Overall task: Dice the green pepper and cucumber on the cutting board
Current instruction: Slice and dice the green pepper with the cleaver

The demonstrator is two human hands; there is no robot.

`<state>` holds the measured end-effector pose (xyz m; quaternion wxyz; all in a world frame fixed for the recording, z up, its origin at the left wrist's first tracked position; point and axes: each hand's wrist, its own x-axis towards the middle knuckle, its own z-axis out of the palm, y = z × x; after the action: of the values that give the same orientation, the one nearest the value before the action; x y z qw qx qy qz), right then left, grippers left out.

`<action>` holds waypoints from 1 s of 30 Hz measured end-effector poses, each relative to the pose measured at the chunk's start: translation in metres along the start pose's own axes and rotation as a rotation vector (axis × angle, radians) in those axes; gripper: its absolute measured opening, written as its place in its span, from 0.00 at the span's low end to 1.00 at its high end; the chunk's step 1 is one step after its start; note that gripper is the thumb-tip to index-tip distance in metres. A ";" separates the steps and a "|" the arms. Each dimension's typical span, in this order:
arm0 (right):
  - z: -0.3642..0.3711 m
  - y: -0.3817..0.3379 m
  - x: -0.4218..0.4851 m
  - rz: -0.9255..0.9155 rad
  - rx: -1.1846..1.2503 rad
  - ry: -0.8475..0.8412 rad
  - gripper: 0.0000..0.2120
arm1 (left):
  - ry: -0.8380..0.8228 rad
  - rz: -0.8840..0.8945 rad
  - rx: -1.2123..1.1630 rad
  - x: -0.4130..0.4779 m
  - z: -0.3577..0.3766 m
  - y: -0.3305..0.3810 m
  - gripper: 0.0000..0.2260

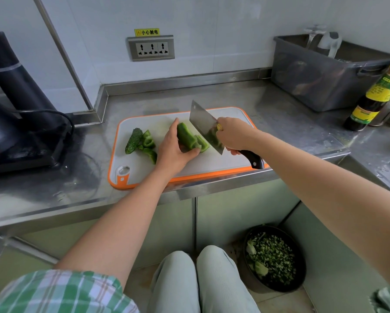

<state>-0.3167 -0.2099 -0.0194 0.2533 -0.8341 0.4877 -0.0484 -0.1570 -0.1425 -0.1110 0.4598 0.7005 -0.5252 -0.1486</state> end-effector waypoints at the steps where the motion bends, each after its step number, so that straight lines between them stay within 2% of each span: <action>1: -0.001 -0.001 -0.002 0.004 -0.020 -0.019 0.11 | 0.002 -0.003 -0.002 0.000 0.000 0.000 0.46; 5: 0.002 -0.002 -0.009 0.002 -0.106 -0.035 0.08 | 0.000 -0.006 -0.009 -0.001 0.000 0.002 0.46; 10: -0.003 0.000 -0.009 -0.006 -0.051 0.021 0.11 | 0.000 0.006 0.016 -0.001 0.000 0.002 0.46; 15: -0.004 -0.007 -0.015 0.005 -0.097 -0.032 0.09 | 0.001 0.002 0.010 -0.001 -0.001 0.003 0.46; 30: -0.003 -0.003 -0.018 0.006 -0.139 -0.051 0.07 | -0.002 -0.006 0.007 -0.002 0.000 0.001 0.46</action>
<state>-0.3244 -0.1943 -0.0125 0.2072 -0.8492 0.4857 0.0076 -0.1581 -0.1409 -0.1106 0.4563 0.7036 -0.5240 -0.1490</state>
